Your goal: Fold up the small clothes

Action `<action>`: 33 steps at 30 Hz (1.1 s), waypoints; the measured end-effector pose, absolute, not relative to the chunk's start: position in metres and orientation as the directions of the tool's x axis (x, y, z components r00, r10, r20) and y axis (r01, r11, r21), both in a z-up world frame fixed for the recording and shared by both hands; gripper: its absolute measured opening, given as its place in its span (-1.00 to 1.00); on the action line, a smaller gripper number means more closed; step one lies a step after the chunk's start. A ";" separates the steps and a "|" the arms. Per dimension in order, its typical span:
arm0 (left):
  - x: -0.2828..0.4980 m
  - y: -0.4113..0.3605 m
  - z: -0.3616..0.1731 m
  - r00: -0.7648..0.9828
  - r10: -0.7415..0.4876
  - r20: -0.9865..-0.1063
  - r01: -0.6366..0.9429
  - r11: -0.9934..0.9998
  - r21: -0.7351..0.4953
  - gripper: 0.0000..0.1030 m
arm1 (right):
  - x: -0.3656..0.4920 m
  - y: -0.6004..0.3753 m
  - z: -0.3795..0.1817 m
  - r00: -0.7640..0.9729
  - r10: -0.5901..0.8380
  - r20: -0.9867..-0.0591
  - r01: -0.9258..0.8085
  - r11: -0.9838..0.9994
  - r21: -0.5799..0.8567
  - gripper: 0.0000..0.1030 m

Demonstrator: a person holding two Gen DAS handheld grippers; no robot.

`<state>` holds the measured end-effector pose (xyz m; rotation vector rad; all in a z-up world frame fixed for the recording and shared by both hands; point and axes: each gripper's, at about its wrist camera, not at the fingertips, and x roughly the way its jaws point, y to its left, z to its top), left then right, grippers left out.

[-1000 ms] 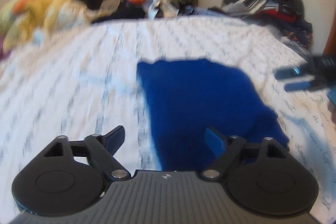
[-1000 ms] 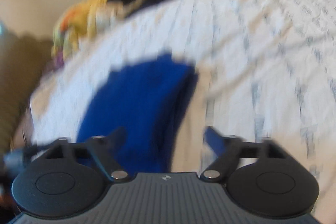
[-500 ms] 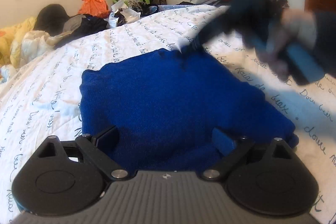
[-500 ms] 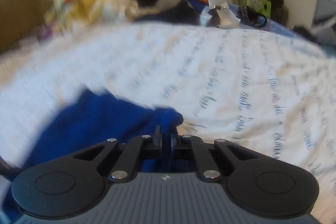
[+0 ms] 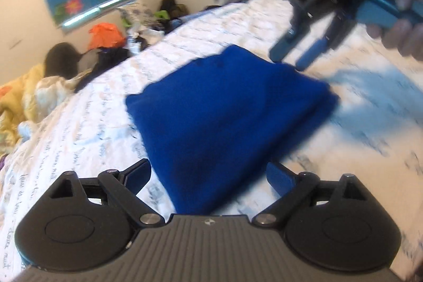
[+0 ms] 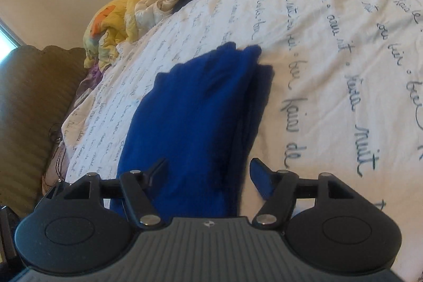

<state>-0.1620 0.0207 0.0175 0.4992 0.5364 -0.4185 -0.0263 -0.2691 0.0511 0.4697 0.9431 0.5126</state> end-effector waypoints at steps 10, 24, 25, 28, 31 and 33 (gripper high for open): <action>-0.144 0.028 0.017 0.749 -0.229 -0.622 0.462 0.853 0.242 -0.18 | -0.058 -0.240 0.065 0.482 0.542 -0.688 -0.336 0.840 0.426 -0.84; -0.160 0.040 0.027 0.734 -0.251 -0.631 0.464 0.864 0.197 0.21 | -0.056 -0.275 0.049 0.398 0.674 -0.623 -0.216 0.728 0.650 -0.74; -0.161 0.038 0.026 0.739 -0.251 -0.625 0.463 0.863 0.201 0.28 | -0.052 -0.277 0.045 0.388 0.679 -0.623 -0.189 0.720 0.668 -0.72; -0.161 0.035 0.027 0.737 -0.263 -0.623 0.474 0.858 0.199 0.27 | -0.045 -0.283 0.035 0.367 0.714 -0.596 -0.135 0.675 0.726 -0.69; -0.156 0.031 0.022 0.744 -0.245 -0.622 0.475 0.848 0.234 0.26 | -0.041 -0.283 0.029 0.368 0.729 -0.577 -0.110 0.650 0.752 -0.69; -0.152 0.028 0.019 0.742 -0.242 -0.625 0.480 0.843 0.244 0.23 | -0.036 -0.279 0.028 0.360 0.717 -0.597 -0.111 0.668 0.736 -0.69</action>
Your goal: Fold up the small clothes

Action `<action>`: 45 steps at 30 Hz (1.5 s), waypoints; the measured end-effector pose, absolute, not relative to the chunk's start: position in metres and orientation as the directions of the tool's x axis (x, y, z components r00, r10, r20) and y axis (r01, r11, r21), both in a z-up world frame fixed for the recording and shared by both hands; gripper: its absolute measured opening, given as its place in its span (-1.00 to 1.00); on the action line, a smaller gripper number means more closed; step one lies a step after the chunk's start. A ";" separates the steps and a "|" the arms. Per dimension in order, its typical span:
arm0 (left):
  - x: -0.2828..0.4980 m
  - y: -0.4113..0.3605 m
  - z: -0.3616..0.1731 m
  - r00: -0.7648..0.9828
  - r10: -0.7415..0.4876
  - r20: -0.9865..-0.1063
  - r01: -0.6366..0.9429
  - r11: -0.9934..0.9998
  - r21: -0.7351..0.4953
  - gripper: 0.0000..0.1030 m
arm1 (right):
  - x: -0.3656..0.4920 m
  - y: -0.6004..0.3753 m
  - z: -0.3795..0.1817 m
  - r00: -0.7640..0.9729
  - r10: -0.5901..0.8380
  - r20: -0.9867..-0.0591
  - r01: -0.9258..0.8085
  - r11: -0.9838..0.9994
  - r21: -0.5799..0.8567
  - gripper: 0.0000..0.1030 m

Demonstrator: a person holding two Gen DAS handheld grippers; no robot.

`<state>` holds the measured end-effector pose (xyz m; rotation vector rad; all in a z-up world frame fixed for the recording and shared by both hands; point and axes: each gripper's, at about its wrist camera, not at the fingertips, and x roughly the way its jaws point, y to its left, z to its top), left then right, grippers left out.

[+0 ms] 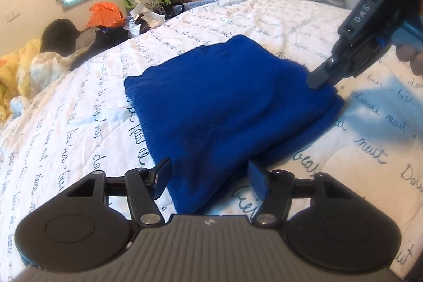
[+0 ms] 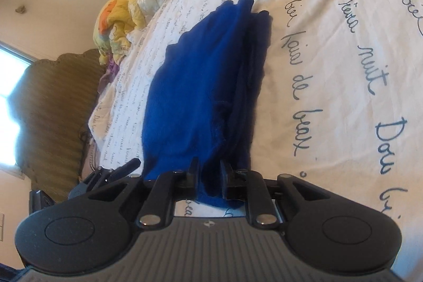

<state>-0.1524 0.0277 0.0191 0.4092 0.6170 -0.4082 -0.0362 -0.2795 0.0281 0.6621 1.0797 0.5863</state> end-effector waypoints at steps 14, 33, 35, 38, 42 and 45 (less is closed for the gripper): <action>-0.154 0.031 0.013 0.707 -0.292 -0.644 0.515 0.837 0.186 -0.73 | -0.056 -0.264 0.028 0.313 0.628 -0.713 -0.201 0.777 0.596 -0.90; -0.092 -0.020 0.003 0.678 -0.387 -0.626 0.547 0.833 0.078 0.85 | 0.090 -0.218 0.037 0.597 0.312 -0.739 -0.259 0.947 0.190 -0.68; -0.094 -0.021 0.005 0.683 -0.371 -0.629 0.529 0.845 0.076 0.80 | 0.101 -0.228 0.037 0.572 0.339 -0.747 -0.216 0.941 0.261 -0.67; -0.107 -0.005 0.022 0.710 -0.347 -0.613 0.464 0.885 0.036 0.70 | 0.084 -0.233 0.052 0.571 0.312 -0.759 -0.169 0.950 0.263 -0.57; -0.123 0.012 0.023 0.710 -0.289 -0.642 0.382 0.924 0.006 0.76 | 0.006 -0.231 0.089 0.677 0.393 -0.622 -0.223 0.915 0.335 -0.44; -0.121 0.005 0.007 0.704 -0.253 -0.663 0.373 0.927 0.042 0.89 | -0.026 -0.204 0.077 0.600 0.473 -0.645 -0.317 0.881 0.351 -0.44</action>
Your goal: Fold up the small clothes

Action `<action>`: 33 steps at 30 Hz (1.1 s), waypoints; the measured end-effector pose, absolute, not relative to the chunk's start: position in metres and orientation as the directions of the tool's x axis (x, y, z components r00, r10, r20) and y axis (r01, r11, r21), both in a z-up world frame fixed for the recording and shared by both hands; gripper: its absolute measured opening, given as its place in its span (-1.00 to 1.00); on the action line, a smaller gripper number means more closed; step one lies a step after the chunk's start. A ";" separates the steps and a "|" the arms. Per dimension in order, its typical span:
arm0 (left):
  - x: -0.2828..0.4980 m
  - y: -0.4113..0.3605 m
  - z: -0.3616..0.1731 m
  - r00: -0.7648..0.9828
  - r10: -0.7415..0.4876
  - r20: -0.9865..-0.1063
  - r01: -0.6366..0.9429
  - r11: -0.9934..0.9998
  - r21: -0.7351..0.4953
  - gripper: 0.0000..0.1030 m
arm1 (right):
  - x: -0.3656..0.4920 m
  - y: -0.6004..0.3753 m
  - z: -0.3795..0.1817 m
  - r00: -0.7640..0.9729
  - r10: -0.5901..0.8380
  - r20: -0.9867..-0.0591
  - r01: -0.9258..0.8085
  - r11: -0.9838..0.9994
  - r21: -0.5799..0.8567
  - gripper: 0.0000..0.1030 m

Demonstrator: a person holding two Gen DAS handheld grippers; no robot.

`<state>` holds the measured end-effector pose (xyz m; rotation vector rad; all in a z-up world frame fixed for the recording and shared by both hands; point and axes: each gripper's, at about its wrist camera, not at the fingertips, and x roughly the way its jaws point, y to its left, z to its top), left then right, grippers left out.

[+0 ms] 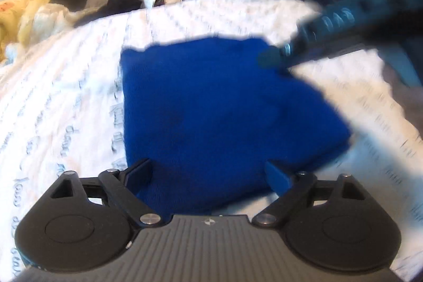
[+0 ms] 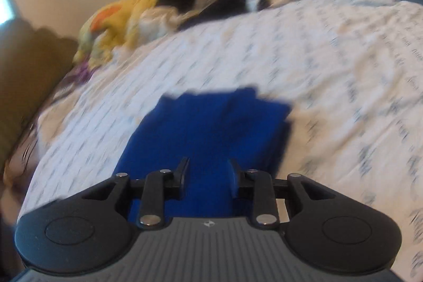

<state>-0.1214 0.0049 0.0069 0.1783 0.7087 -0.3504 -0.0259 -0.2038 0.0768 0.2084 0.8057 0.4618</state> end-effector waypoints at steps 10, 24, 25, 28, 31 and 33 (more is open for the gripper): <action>-0.149 0.017 0.019 0.718 -0.078 -0.691 0.153 0.987 0.048 0.98 | -0.079 -0.202 0.073 0.644 0.393 -0.656 -0.226 0.917 0.328 0.52; -0.151 0.025 0.008 0.694 -0.048 -0.718 0.083 0.996 0.014 1.00 | -0.137 -0.178 0.026 0.698 0.101 -0.709 -0.028 0.993 0.114 1.00; -0.150 0.025 0.009 0.690 -0.047 -0.722 0.080 0.997 0.011 1.00 | -0.138 -0.178 0.026 0.700 0.097 -0.708 -0.020 0.993 0.116 1.00; -0.148 0.026 0.009 0.683 -0.039 -0.730 0.067 0.998 0.009 1.00 | -0.135 -0.179 0.030 0.687 0.093 -0.720 0.011 0.990 0.138 1.00; -0.148 0.026 0.008 0.691 -0.033 -0.722 0.061 0.998 0.012 1.00 | -0.129 -0.178 0.030 0.658 0.094 -0.747 -0.029 0.995 0.099 1.00; -0.148 0.027 0.007 0.695 -0.029 -0.718 0.055 0.998 0.013 1.00 | -0.131 -0.176 0.028 0.668 0.080 -0.739 -0.031 0.996 0.080 1.00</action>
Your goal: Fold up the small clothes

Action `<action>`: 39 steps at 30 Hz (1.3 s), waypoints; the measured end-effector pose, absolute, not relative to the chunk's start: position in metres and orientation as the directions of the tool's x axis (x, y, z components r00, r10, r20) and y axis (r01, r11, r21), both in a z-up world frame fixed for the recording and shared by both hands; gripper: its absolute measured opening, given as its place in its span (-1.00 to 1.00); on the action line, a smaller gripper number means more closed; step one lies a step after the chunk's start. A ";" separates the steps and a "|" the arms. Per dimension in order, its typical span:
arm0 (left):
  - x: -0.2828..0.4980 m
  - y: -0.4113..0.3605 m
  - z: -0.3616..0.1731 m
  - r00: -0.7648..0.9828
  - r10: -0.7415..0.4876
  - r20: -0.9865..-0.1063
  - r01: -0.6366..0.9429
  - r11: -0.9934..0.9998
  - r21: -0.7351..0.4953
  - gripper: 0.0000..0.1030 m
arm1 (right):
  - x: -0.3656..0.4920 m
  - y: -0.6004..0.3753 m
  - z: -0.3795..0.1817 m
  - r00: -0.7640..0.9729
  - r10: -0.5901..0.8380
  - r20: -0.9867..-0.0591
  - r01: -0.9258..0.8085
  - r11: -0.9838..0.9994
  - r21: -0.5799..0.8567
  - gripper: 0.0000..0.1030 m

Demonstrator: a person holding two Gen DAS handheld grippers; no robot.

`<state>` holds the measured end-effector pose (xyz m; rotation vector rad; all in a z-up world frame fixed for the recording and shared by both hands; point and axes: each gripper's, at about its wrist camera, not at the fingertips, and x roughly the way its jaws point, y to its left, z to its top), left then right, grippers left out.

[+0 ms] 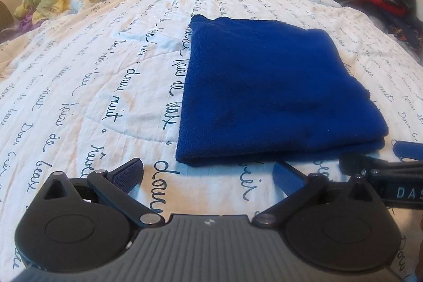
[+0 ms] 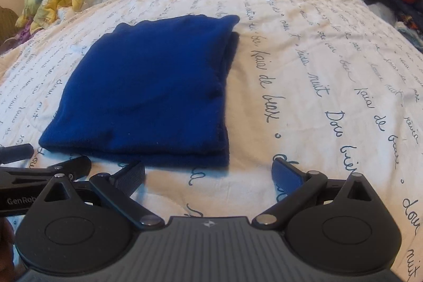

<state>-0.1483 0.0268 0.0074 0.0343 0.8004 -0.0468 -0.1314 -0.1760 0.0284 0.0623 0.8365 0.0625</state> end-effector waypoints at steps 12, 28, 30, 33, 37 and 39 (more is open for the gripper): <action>-0.149 0.030 0.002 0.758 -0.029 -0.651 0.050 0.999 0.013 1.00 | -0.136 -0.169 0.019 0.731 0.026 -0.682 -0.022 1.000 0.014 1.00; -0.151 0.031 0.001 0.760 -0.033 -0.650 0.053 0.999 0.011 1.00 | -0.136 -0.171 0.019 0.737 0.026 -0.675 -0.021 1.000 0.016 1.00; -0.151 0.031 0.001 0.760 -0.033 -0.650 0.053 0.999 0.011 1.00 | -0.136 -0.171 0.019 0.737 0.026 -0.675 -0.021 1.000 0.016 1.00; -0.151 0.031 0.001 0.760 -0.033 -0.650 0.053 0.999 0.011 1.00 | -0.136 -0.170 0.019 0.737 0.026 -0.675 -0.020 1.000 0.016 1.00; -0.151 0.031 0.000 0.760 -0.033 -0.650 0.053 0.999 0.011 1.00 | -0.136 -0.170 0.018 0.737 0.026 -0.675 -0.020 1.000 0.016 1.00; -0.151 0.031 0.001 0.758 -0.035 -0.651 0.056 0.998 0.011 1.00 | -0.137 -0.170 0.018 0.737 0.025 -0.675 -0.020 1.000 0.016 1.00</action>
